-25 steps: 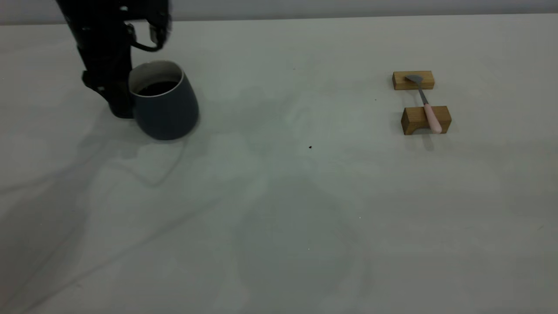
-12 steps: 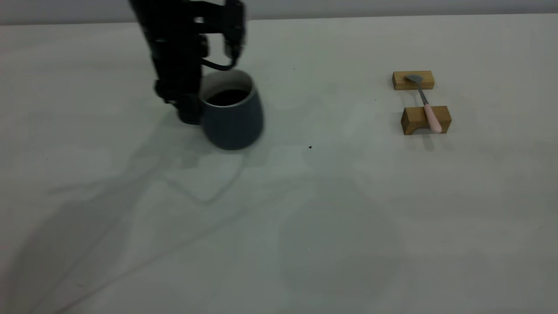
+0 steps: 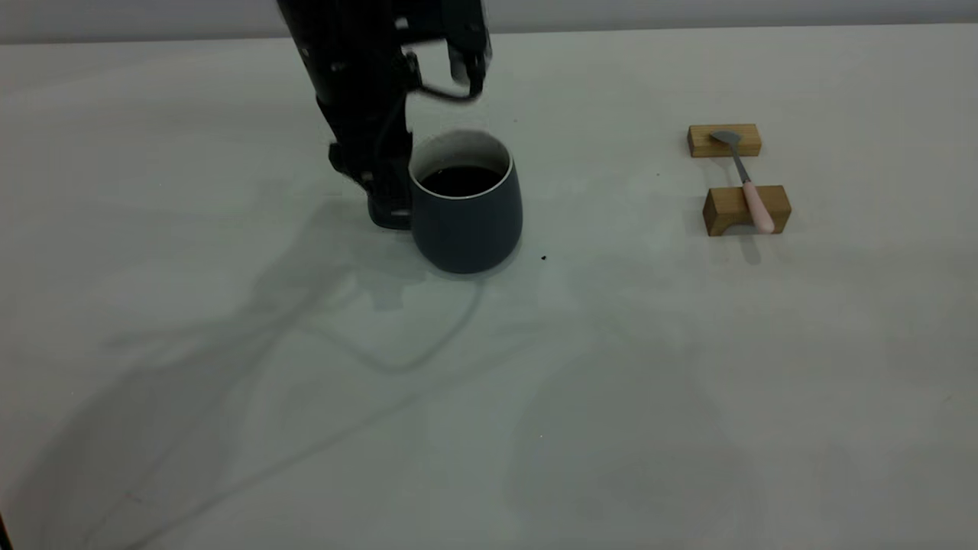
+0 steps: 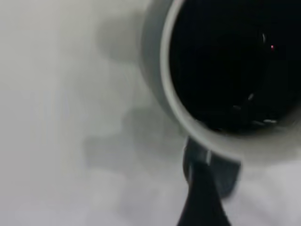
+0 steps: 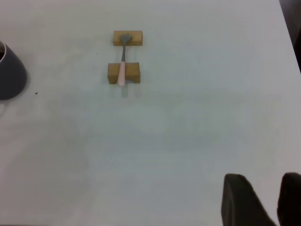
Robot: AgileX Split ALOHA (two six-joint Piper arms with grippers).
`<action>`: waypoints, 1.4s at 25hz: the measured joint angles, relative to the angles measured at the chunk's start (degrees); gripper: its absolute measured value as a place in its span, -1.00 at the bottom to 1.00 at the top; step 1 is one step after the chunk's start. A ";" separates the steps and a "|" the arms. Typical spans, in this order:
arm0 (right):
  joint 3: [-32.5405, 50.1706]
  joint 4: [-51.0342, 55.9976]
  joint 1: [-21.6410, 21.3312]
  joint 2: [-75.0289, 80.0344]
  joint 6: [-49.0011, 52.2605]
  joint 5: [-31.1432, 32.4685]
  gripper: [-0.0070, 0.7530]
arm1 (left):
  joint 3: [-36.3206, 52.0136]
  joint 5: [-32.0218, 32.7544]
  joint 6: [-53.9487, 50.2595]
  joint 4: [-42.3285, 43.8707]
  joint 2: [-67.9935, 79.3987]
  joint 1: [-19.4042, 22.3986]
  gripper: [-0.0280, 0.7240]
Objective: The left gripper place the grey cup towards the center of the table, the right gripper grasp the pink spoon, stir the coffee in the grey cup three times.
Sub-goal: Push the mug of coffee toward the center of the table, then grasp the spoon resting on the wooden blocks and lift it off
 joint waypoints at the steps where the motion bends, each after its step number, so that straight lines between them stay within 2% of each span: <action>1: 0.00 0.00 0.00 0.00 0.00 0.00 -0.36 | 0.00 1.21 -1.69 0.00 -1.88 0.32 0.67; 4: 0.00 0.00 0.00 0.00 0.00 0.00 -0.36 | 0.00 7.09 -9.10 0.00 -8.50 1.76 0.69; 10: 0.00 0.00 0.00 0.00 0.00 0.00 -0.36 | 0.00 26.22 -26.12 0.48 -21.99 3.10 0.56; 19: 0.00 0.00 0.00 0.00 0.00 0.05 -0.36 | 2.21 26.59 -46.03 3.68 -38.60 3.10 0.39; 24: 0.00 0.00 0.00 0.00 0.00 0.05 -0.36 | 6.55 26.59 -51.46 4.55 -48.98 3.10 0.38; 32: 0.00 0.00 0.00 0.00 0.00 0.05 -0.36 | 30.70 26.59 -54.85 4.11 -77.69 3.47 0.38; 35: 0.00 0.00 0.00 0.00 0.00 0.05 -0.36 | 38.89 26.59 -55.40 3.11 -89.15 8.15 0.38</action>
